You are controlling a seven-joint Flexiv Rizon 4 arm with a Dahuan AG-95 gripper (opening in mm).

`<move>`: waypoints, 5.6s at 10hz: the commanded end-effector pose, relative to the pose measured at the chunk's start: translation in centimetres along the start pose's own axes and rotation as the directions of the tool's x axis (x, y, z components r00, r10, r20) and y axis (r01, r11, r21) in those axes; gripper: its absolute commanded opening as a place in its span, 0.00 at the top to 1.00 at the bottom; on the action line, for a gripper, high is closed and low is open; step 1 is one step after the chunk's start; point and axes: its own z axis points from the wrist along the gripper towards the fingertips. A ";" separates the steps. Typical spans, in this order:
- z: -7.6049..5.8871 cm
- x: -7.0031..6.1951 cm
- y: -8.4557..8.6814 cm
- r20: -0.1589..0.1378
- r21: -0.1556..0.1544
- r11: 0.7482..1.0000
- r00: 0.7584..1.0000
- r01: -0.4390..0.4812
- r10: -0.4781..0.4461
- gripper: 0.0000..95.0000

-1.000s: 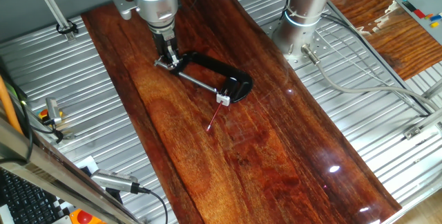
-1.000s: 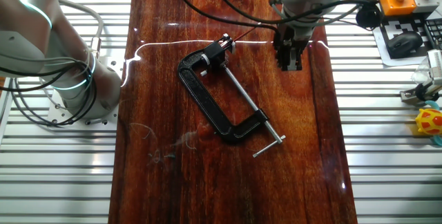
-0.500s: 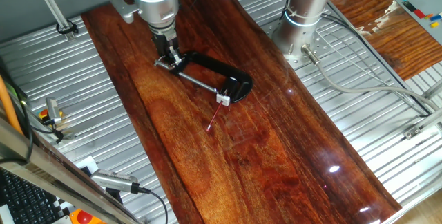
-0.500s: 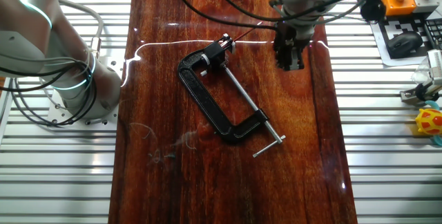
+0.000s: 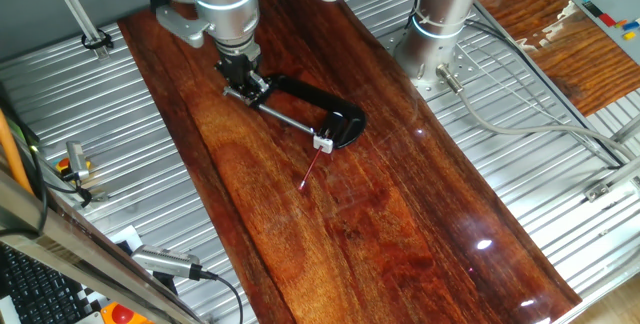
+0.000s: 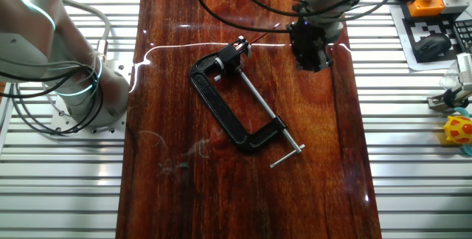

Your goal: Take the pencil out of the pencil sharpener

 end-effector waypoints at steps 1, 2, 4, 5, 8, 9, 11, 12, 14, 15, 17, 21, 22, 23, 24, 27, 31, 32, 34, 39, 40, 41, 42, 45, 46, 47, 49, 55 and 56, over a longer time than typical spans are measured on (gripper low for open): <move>0.0 -0.5 0.3 0.015 -0.007 0.985 0.985 0.172 -0.172 1.00; 0.1 -0.5 0.3 0.013 -0.006 0.985 0.985 0.174 -0.174 1.00; 0.1 -0.5 0.3 0.017 -0.006 0.973 0.973 0.230 -0.230 1.00; 0.1 -0.5 0.3 0.029 0.001 0.948 0.948 0.318 -0.318 1.00; 0.1 -0.5 0.3 0.006 -0.009 0.924 0.924 0.382 -0.382 1.00; 0.1 -0.5 0.3 -0.001 -0.018 0.935 0.935 0.353 -0.353 1.00; 0.0 -0.9 0.6 -0.018 -0.038 0.955 0.955 0.295 -0.296 1.00; -0.1 -1.2 1.0 -0.027 -0.044 0.960 0.960 0.277 -0.278 1.00; 0.0 -2.6 3.2 -0.049 -0.057 0.980 0.980 0.189 -0.192 1.00; 0.2 -3.0 3.9 -0.052 -0.058 0.986 0.986 0.153 -0.156 1.00; 0.6 -3.9 7.1 -0.055 -0.056 0.997 0.997 0.044 -0.048 1.00; 0.8 -4.1 10.3 -0.050 -0.044 0.998 0.998 -0.036 0.034 1.00; 0.8 -4.1 10.3 -0.051 -0.044 0.998 0.998 -0.036 0.034 1.00; 0.8 -4.1 10.3 -0.048 -0.051 0.999 0.999 -0.005 0.003 1.00; 0.8 -4.1 10.3 -0.053 -0.055 0.998 0.998 0.020 -0.023 1.00; 0.9 -4.1 10.4 -0.065 -0.068 0.998 0.998 -0.010 0.005 1.00; 2.6 -5.3 14.3 -0.063 -0.071 0.996 0.997 -0.059 0.055 0.60; 3.2 -5.4 15.6 -0.050 -0.076 0.995 0.996 -0.071 0.067 0.60; 4.0 -5.4 16.9 -0.038 -0.071 0.994 0.996 -0.080 0.077 0.60; 4.0 -5.4 16.9 -0.043 -0.078 0.997 0.999 -0.015 0.012 0.60; 4.1 -5.3 16.9 -0.044 -0.078 0.997 0.999 -0.018 0.015 0.60; 4.4 -5.2 16.9 -0.041 -0.080 0.997 0.999 -0.021 0.017 0.60; 5.3 -5.0 16.7 -0.034 -0.080 0.997 0.999 -0.019 0.017 0.60; 7.3 -4.8 16.4 -0.023 -0.078 0.997 1.000 -0.014 0.012 0.60; 8.2 -4.6 16.4 -0.016 -0.076 0.997 1.000 -0.010 0.008 0.60; 8.6 -4.4 16.5 -0.013 -0.075 0.997 1.000 -0.008 0.007 0.60; 9.1 -4.1 16.6 -0.007 -0.075 0.997 1.000 -0.002 0.001 0.60; 8.9 -4.0 16.6 0.014 -0.103 0.995 1.000 0.013 -0.011 0.60; 8.9 -4.0 16.6 0.015 -0.104 0.994 1.000 0.016 -0.015 0.60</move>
